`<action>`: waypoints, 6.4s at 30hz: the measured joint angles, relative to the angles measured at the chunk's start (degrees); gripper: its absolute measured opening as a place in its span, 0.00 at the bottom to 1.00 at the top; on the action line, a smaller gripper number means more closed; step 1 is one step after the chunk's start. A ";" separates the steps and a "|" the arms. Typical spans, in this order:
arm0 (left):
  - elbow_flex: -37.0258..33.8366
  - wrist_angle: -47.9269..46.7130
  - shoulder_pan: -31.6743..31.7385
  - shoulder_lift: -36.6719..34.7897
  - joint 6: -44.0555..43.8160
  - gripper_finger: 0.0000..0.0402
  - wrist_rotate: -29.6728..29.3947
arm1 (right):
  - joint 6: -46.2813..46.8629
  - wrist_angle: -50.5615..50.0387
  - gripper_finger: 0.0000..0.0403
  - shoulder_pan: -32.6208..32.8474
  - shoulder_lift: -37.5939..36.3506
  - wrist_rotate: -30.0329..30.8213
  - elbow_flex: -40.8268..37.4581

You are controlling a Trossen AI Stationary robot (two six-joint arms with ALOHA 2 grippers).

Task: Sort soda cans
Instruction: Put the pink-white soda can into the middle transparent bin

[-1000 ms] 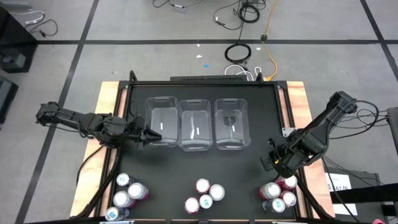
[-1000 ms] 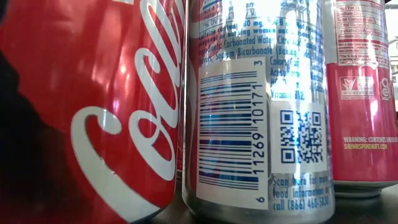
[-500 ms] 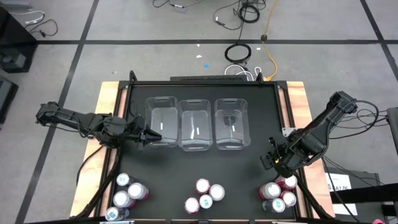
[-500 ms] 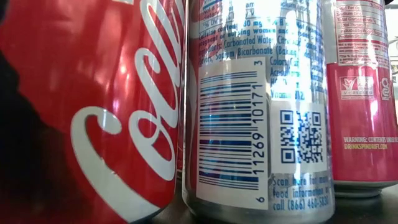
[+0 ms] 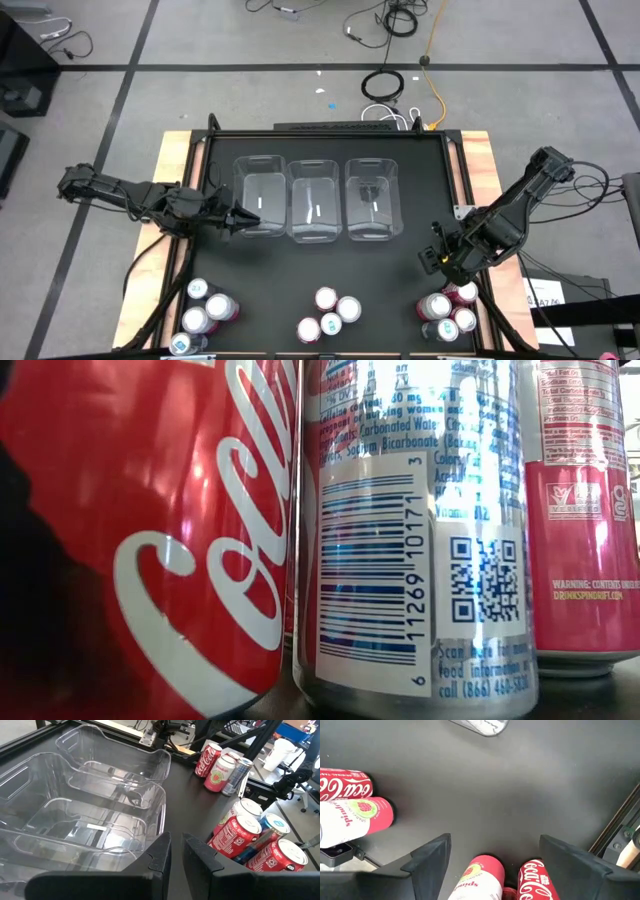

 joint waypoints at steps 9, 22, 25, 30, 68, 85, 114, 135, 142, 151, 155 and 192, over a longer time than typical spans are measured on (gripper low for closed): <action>0.00 -0.02 0.00 0.00 0.00 0.13 0.00 | 5.60 -0.05 0.67 0.00 0.00 0.05 0.00; 0.00 -0.02 0.01 0.00 0.00 0.13 0.00 | -1.27 1.33 0.67 0.00 0.00 0.63 0.01; 0.00 -0.02 0.00 0.00 0.00 0.13 0.00 | -2.93 1.55 0.67 0.00 0.00 0.64 0.02; 0.00 -0.02 0.01 0.00 0.00 0.13 0.00 | -2.95 1.23 0.67 0.00 0.00 0.62 0.02; 0.00 -0.02 0.00 0.00 -0.02 0.13 0.00 | -1.56 1.60 0.71 -0.02 0.00 2.06 0.04; 0.00 -0.02 0.00 -0.02 0.00 0.13 0.00 | -4.35 6.83 0.94 -0.09 0.04 1.78 0.04; -0.01 -0.02 0.02 -0.02 -0.07 0.13 -0.68 | -7.31 4.71 0.94 1.73 20.41 -8.98 12.46; -0.02 -0.07 0.02 -0.02 0.00 0.13 -0.72 | -8.01 4.21 0.94 4.20 23.06 -15.26 12.44; -0.02 -0.09 0.01 -0.01 0.00 0.13 -0.72 | -10.50 4.63 0.94 4.20 26.48 -19.83 12.44; -0.02 -0.11 0.02 -0.02 0.00 0.13 -0.72 | -12.55 4.52 0.93 4.20 29.25 -24.72 12.44; -0.02 -0.10 0.02 -0.02 0.00 0.13 -0.72 | -12.54 4.47 0.90 4.20 29.38 -25.48 12.44; -0.02 -0.09 0.01 -0.02 0.00 0.13 -0.72 | -17.21 3.90 0.69 -0.63 26.47 -19.14 12.28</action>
